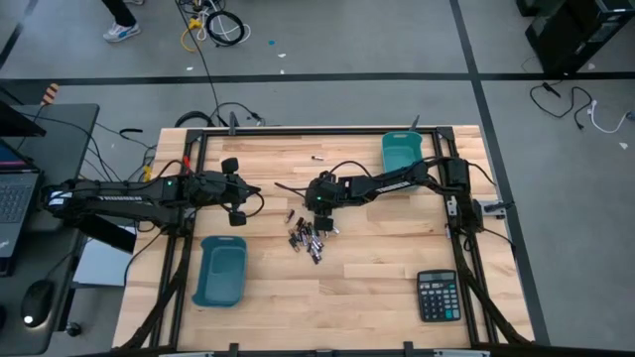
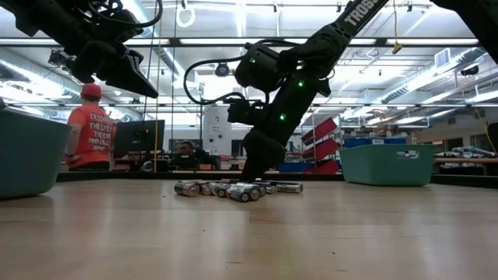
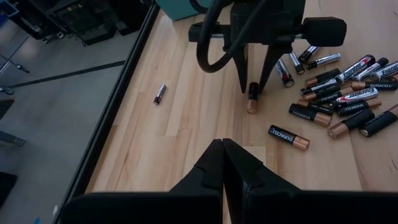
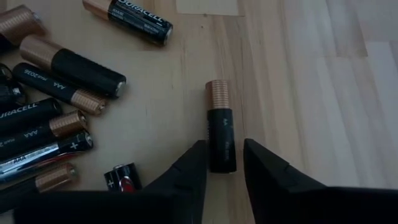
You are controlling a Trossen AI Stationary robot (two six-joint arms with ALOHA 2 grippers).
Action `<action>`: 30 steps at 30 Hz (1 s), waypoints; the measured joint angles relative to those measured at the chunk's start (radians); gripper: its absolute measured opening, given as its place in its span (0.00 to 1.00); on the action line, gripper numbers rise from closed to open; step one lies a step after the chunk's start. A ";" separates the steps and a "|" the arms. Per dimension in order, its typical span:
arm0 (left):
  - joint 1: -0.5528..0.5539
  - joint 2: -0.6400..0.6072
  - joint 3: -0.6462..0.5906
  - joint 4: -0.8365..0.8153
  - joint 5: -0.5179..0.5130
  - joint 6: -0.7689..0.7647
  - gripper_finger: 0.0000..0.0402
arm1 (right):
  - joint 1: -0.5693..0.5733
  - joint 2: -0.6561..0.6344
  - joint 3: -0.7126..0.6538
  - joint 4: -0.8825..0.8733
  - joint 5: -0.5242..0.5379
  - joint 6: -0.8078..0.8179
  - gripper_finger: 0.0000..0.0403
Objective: Sort batteries
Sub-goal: Put the black battery into the green bin
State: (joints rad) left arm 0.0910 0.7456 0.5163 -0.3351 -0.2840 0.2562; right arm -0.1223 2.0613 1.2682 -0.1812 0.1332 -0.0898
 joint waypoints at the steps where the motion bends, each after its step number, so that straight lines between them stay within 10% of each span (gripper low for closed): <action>1: 0.000 0.000 0.000 0.000 0.000 0.000 0.01 | 0.000 0.000 0.000 0.000 0.000 0.000 0.22; 30: 0.000 0.000 0.000 0.000 0.000 0.000 0.01 | 0.000 0.000 0.000 0.001 -0.004 -0.018 0.10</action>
State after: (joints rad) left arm 0.0910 0.7452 0.5163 -0.3351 -0.2840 0.2565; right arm -0.1223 2.0613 1.2686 -0.1802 0.1291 -0.1081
